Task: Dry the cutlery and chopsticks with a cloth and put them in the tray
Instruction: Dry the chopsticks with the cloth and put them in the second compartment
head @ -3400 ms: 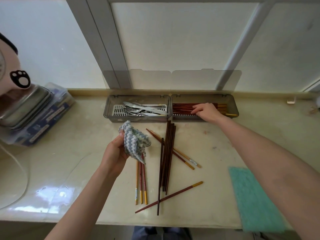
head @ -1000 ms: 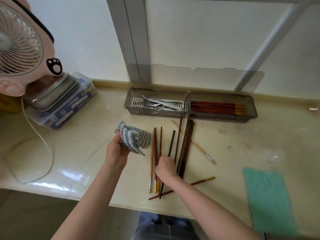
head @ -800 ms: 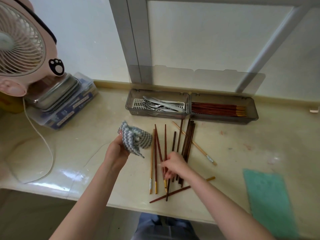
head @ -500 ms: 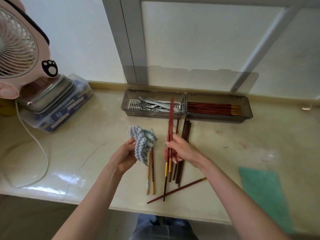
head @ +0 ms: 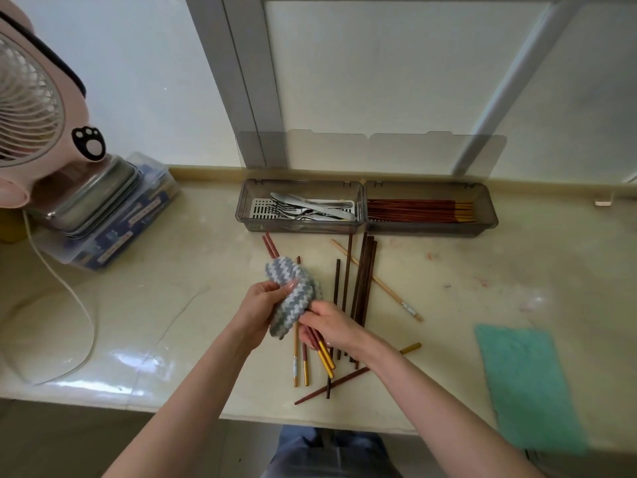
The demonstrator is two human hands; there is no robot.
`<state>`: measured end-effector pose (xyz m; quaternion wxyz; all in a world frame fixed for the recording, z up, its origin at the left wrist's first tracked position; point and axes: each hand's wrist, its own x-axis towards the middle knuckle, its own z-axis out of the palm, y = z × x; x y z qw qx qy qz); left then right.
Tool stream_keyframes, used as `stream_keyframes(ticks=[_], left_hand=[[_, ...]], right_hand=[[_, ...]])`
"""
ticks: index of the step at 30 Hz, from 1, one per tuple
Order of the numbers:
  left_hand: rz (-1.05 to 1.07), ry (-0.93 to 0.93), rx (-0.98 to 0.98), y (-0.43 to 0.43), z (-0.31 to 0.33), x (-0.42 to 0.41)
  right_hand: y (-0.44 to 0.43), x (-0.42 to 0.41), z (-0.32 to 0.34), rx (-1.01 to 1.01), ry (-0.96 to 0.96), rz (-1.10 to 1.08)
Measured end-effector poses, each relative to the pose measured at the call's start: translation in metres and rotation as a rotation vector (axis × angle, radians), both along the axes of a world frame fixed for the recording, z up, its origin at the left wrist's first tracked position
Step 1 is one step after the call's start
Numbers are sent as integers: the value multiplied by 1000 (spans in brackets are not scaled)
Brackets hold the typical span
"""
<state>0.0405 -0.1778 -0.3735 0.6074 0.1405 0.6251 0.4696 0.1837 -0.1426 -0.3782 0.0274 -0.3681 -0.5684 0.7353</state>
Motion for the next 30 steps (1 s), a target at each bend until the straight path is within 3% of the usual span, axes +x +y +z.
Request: stream_keyframes(ticks=[6, 15, 22, 26, 30], left_hand=[[238, 60, -31, 7, -4, 2], [392, 87, -12, 30, -4, -38], [482, 46, 64, 42, 1, -41], [421, 48, 68, 33, 0, -21], [170, 2, 34, 14, -11, 26]], right_hand=[[-14, 9, -9, -42, -1, -30], [6, 47, -16, -400, 149, 23], [11, 52, -18, -460, 201, 19], [6, 49, -19, -442, 177, -77], [2, 31, -18, -440, 145, -214]])
